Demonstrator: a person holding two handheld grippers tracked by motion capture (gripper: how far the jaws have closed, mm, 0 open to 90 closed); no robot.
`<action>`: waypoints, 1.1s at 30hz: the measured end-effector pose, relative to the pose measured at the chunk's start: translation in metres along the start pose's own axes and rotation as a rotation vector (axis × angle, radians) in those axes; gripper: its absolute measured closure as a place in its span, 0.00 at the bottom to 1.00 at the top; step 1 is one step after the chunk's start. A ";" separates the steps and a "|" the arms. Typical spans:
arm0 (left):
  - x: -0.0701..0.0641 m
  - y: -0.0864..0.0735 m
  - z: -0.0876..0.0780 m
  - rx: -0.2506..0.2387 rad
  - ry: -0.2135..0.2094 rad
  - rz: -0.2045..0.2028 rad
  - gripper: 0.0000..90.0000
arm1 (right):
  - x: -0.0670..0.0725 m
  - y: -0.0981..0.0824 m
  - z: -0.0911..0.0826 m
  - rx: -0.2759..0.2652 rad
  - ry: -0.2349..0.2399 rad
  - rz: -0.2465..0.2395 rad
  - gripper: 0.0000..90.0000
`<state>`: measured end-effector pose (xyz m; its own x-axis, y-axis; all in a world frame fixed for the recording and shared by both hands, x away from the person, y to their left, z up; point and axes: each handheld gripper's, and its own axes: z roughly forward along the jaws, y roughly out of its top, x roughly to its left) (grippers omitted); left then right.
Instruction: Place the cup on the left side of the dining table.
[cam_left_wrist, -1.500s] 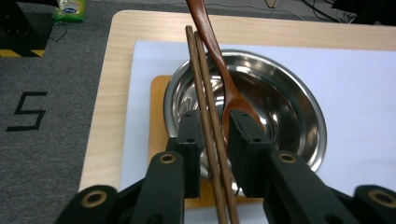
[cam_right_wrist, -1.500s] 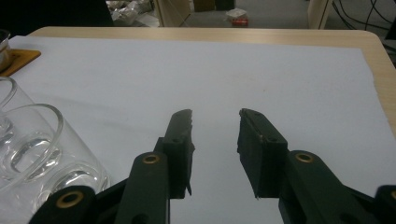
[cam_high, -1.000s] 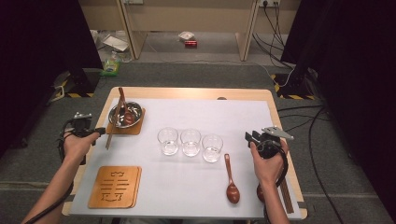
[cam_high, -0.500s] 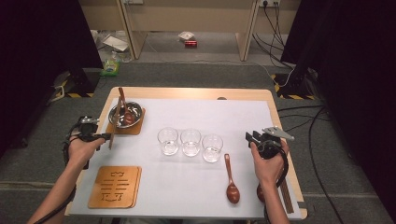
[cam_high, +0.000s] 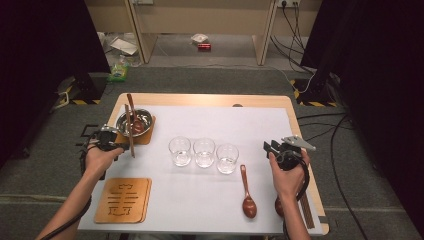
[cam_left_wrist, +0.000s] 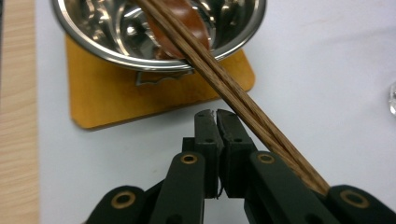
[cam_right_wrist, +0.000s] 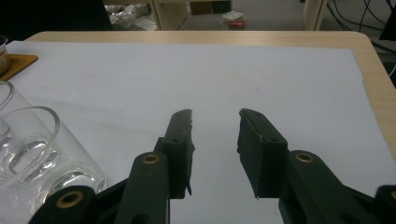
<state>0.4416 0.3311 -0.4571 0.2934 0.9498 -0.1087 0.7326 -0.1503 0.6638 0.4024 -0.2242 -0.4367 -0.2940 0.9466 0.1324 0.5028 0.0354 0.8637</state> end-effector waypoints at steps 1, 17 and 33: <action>-0.002 0.001 0.001 0.000 -0.002 0.001 0.96 | 0.000 0.000 0.000 0.000 0.000 -0.001 0.72; -0.035 0.019 0.020 0.005 -0.040 0.047 0.96 | -0.002 0.000 -0.001 -0.003 -0.001 0.003 0.72; -0.045 0.026 0.028 -0.014 -0.071 0.064 0.96 | -0.004 0.000 -0.002 -0.007 -0.004 0.006 0.72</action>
<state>0.4639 0.2766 -0.4557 0.3821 0.9166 -0.1177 0.7027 -0.2055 0.6812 0.4017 -0.2286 -0.4362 -0.2879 0.9480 0.1355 0.4987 0.0277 0.8663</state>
